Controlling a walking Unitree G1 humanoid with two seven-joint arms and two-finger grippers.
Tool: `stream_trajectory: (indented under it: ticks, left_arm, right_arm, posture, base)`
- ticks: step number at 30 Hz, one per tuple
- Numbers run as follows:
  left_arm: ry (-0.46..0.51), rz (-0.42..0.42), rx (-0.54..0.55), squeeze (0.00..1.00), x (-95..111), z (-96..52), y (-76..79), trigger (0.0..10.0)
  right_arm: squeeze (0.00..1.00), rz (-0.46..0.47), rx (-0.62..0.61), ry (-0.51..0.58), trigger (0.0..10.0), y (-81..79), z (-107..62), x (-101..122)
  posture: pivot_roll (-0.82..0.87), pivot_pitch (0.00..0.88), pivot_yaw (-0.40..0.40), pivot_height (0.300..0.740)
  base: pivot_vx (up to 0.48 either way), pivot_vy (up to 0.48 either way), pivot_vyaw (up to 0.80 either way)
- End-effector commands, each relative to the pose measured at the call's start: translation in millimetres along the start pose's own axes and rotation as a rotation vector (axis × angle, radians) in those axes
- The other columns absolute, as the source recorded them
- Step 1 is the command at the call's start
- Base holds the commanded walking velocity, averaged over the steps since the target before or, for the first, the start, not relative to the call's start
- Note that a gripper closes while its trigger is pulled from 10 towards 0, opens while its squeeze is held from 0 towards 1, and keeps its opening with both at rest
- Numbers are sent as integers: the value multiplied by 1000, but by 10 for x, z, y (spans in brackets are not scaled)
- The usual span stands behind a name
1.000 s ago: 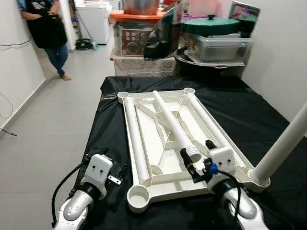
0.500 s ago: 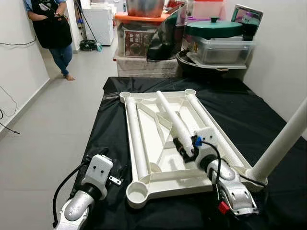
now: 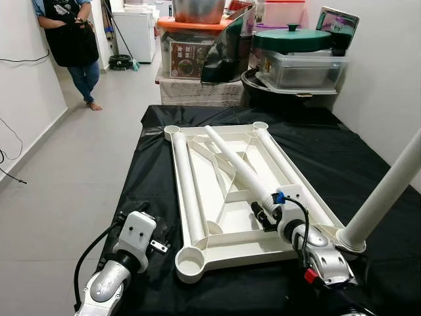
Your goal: Building children table
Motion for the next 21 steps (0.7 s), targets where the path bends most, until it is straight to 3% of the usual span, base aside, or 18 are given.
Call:
stream_trajectory:
  ticks: [1, 4, 12, 13, 14, 15, 21]
  left_arm:
    - [-5, 6, -12, 0, -21, 10, 37, 10000]
    - [-4, 7, -14, 0, -20, 7, 39, 10000]
    - [-5, 9, -19, 0, -24, 11, 45, 10000]
    - [-5, 8, -20, 0, -24, 13, 49, 10000]
    - [-5, 9, -21, 0, -23, 13, 53, 10000]
    - [-6, 9, -22, 0, -24, 13, 55, 10000]
    - [-7, 14, -25, 0, -29, 12, 57, 10000]
  right_arm:
    - [0, 11, 30, 29, 10000, -62, 1, 31]
    - [0, 6, 90, 67, 10000, -179, -12, 80]
    - [0, -17, 120, 62, 10000, -217, -1, 43]
    - [0, -16, 120, 59, 4980, -214, -1, 34]
    - [0, -16, 116, 53, 3686, -207, -1, 20]
    - [0, -15, 110, 44, 0, -196, -1, 1]
    - [0, 13, 38, 14, 0, -76, 0, -97]
  posture:
    - [94, 0, -87, 740]
    - [93, 0, -87, 740]
    - [92, 0, -86, 740]
    - [92, 0, -86, 740]
    - [92, 0, -86, 740]
    - [92, 0, -85, 740]
    - [94, 0, -83, 740]
  base:
    - [0, 0, 0]
    - [0, 0, 0]
    - [0, 0, 0]
    - [0, 0, 0]
    - [0, 0, 0]
    - [0, 0, 0]
    - [0, 0, 0]
Point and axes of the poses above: a point about 5 cm out from each wrist's last joint towards the gripper, its own z axis pointing out of the wrist towards the gripper, its own x axis along the axis of the wrist's last joint, y = z × x, the point moved 4 cm from there along z, pointing out of the wrist towards the gripper, and after that the axes turned 5 degrees about z, right-handed, at the moved point
